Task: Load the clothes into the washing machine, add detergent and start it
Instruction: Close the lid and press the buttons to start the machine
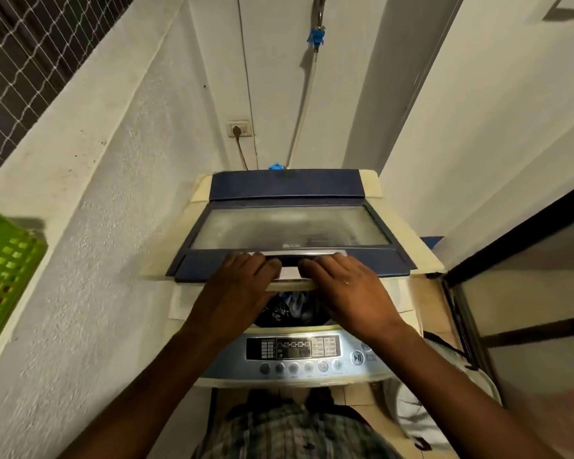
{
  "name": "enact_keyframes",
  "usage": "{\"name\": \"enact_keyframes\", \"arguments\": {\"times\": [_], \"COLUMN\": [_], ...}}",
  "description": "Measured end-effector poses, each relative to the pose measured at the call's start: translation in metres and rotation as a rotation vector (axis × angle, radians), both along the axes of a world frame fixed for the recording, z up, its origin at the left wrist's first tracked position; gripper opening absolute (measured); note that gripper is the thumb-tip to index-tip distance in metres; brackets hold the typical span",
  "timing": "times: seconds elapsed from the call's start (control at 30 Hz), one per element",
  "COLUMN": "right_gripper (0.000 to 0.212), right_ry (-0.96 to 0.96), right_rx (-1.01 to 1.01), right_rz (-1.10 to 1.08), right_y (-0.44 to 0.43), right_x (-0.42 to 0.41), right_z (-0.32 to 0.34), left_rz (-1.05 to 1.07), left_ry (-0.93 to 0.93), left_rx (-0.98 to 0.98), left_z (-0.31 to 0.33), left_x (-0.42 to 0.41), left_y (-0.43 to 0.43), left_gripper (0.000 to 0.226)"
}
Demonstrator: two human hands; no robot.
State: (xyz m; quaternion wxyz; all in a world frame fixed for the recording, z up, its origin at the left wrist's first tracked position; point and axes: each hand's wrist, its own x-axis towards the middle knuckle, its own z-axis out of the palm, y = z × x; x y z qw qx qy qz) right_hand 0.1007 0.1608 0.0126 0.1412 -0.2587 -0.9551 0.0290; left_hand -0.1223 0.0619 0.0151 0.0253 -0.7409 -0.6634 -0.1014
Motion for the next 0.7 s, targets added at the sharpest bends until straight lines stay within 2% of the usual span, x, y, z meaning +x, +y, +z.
{"name": "enact_keyframes", "arguments": {"times": [0.1,0.2,0.27,0.4,0.7], "right_gripper": [0.034,0.025,0.03,0.041,0.033], "right_ry": [-0.027,-0.081,-0.119,-0.137,-0.096], "right_rx": [-0.108,-0.234,-0.317,-0.39,-0.401], "right_rz": [-0.002,-0.006,-0.016,-0.03,-0.095], "right_y": [-0.013,-0.024,-0.029,-0.035,-0.042], "right_x": [0.004,0.008,0.011,0.013,0.009], "right_z": [-0.022,-0.043,-0.055,-0.074,-0.095], "left_rz": [0.023,0.076,0.105,0.097,0.07], "left_ry": [-0.178,-0.261,-0.288,-0.318,-0.242], "left_rx": [-0.121,-0.213,-0.234,-0.271,-0.342], "left_z": [-0.019,-0.044,-0.061,-0.084,-0.098], "left_x": [0.007,0.015,0.019,0.022,0.019], "left_y": [-0.01,-0.018,-0.022,-0.029,-0.028], "left_gripper": [0.024,0.033,0.035,0.029,0.029]}}
